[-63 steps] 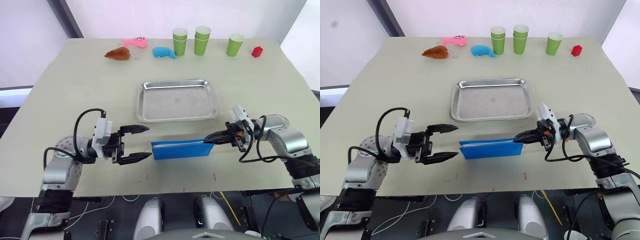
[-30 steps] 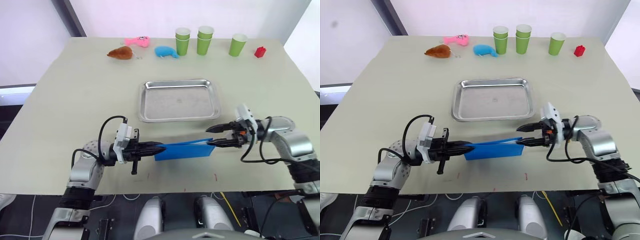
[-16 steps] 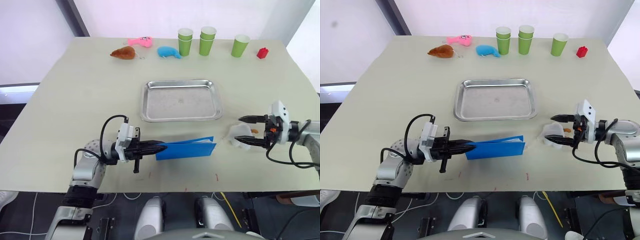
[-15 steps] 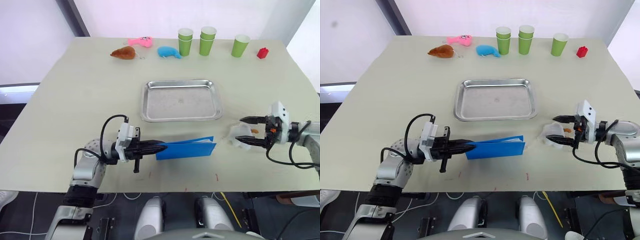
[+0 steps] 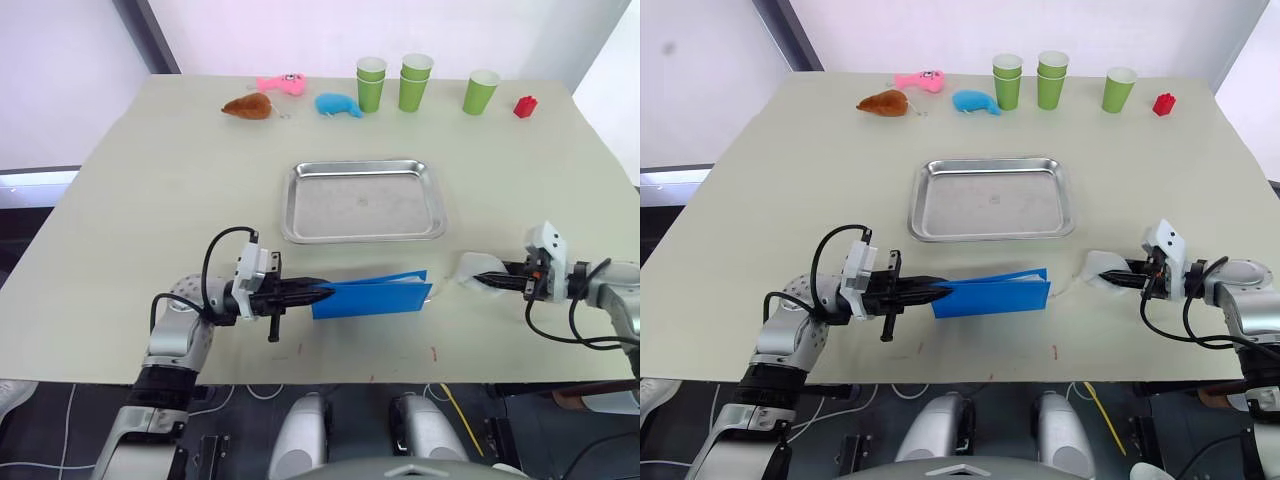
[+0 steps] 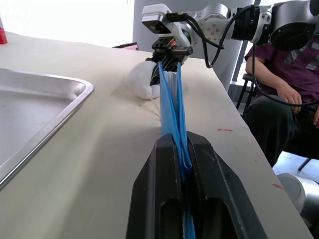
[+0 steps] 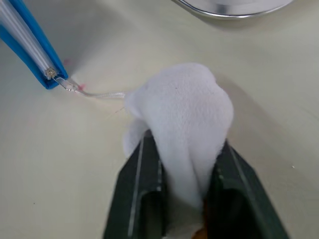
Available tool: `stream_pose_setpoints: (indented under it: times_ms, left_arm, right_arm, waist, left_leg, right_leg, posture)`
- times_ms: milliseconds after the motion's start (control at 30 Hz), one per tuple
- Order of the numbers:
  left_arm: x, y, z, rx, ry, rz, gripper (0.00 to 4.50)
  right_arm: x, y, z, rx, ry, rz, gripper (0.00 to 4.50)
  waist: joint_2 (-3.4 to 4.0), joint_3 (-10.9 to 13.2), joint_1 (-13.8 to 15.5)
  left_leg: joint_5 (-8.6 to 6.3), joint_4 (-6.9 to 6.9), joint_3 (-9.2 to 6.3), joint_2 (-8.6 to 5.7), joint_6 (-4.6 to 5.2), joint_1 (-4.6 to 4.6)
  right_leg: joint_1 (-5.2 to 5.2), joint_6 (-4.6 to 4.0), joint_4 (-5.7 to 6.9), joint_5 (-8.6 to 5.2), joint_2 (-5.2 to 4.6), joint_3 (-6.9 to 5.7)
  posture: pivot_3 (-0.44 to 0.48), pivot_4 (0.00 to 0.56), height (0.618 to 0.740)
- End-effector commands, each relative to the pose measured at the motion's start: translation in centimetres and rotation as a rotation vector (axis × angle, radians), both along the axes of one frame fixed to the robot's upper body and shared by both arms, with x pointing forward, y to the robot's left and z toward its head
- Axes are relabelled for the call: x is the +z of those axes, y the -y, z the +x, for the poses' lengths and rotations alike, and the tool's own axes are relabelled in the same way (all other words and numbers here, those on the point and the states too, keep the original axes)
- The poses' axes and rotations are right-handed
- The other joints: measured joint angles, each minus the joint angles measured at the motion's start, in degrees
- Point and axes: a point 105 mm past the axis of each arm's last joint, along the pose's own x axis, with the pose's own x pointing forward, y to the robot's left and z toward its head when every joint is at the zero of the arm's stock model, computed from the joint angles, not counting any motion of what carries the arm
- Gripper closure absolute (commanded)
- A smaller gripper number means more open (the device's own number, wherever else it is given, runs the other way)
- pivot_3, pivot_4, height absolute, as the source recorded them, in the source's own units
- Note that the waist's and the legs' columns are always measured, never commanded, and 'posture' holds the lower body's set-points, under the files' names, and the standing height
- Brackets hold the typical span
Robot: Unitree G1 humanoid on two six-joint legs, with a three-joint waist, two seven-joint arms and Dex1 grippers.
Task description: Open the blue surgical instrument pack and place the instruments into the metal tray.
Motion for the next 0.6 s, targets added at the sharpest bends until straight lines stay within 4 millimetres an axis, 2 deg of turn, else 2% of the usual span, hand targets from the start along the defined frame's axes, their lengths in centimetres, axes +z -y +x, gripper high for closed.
stream_pose_setpoints:
  times_ms: [33, 333, 433, 600]
  left_arm:
    - [0.4, 0.6, 0.3, -0.022, 0.050, 0.008, 4.50]
    - [-0.1, 1.7, 1.4, -0.077, 0.061, 0.062, 4.50]
    - [-0.6, 2.2, 1.7, -0.092, 0.060, 0.074, 4.50]
    - [-0.9, 2.5, 2.0, -0.094, 0.060, 0.079, 4.50]
  right_arm:
    - [2.9, 0.5, 0.1, -0.032, 0.071, 0.081, 4.47]
    - [10.2, 1.4, 0.2, -0.115, 0.149, 0.459, 4.47]
    - [13.3, 0.5, 0.2, -0.074, 0.189, 0.582, 4.47]
    - [15.6, -2.7, -0.5, 0.045, 0.194, 0.639, 4.47]
  waist:
    - [0.01, 0.0, 0.1]
    - [0.03, 0.0, -0.2]
    - [0.05, 0.0, -0.1]
    - [0.05, 0.0, 0.0]
  left_leg:
    - [0.00, 0.00, 0.00, 0.00, 0.00, -0.01]
    - [0.00, 0.00, -0.03, 0.00, 0.00, -0.05]
    - [0.00, 0.00, -0.02, 0.00, 0.00, -0.05]
    - [0.00, 0.00, -0.06, 0.00, 0.00, -0.08]
  right_leg:
    - [0.00, 0.00, 0.00, 0.00, 0.00, 0.00]
    - [-0.01, 0.02, -0.02, 0.01, 0.05, -0.02]
    - [-0.02, 0.02, -0.01, 0.01, 0.05, 0.00]
    - [-0.02, 0.02, -0.02, 0.01, 0.04, -0.03]
  posture:
    - [0.000, 0.150, 0.740]
    - [0.000, 0.150, 0.740]
    - [0.000, 0.150, 0.740]
    - [0.000, 0.150, 0.740]
